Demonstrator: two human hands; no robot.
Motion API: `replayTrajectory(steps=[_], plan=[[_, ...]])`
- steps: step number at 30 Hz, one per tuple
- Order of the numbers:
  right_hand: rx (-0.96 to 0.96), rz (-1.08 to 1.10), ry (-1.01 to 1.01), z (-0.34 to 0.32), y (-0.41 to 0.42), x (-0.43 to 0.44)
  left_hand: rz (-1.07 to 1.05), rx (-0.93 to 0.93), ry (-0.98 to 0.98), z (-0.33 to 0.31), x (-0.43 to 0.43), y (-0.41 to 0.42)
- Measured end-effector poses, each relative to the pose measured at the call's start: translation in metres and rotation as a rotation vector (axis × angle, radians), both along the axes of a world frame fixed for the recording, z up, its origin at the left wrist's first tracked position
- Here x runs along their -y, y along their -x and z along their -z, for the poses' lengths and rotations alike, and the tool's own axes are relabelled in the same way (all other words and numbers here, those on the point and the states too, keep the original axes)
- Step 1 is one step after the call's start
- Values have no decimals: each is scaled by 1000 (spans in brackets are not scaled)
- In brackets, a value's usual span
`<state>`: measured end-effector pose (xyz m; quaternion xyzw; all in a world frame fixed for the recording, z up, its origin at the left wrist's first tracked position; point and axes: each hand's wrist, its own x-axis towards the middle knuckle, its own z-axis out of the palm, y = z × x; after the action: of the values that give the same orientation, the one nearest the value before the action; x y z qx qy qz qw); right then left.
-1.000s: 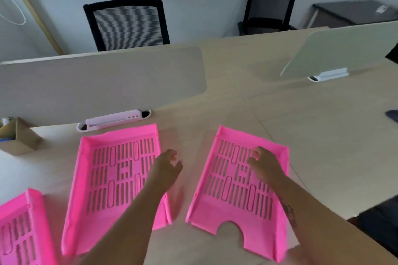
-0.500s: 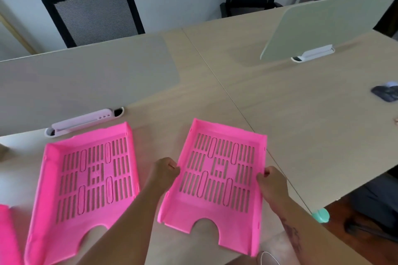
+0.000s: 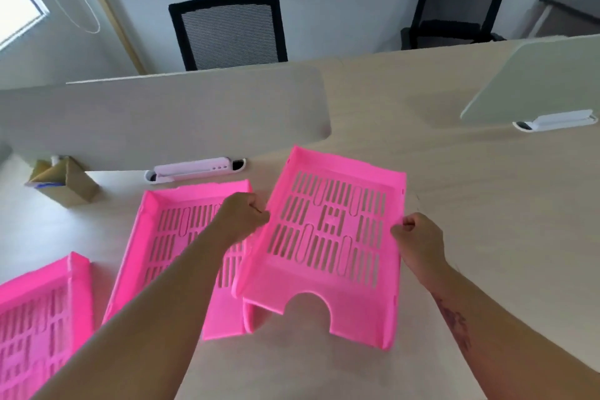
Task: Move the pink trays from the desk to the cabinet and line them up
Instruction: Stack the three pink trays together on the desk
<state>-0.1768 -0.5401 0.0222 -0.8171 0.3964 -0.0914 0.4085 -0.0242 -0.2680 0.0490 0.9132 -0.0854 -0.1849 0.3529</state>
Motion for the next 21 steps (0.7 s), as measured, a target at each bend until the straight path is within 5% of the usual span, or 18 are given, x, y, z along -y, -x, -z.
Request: replayTrajectory(steps=[12,21], plan=[[36,-405,-35,-12,-124,-192,-413,-10,-71,-12,-231,-13],[-86,-369,-19,11,-152,-244,-346,-71,-33,16,-283,-29]])
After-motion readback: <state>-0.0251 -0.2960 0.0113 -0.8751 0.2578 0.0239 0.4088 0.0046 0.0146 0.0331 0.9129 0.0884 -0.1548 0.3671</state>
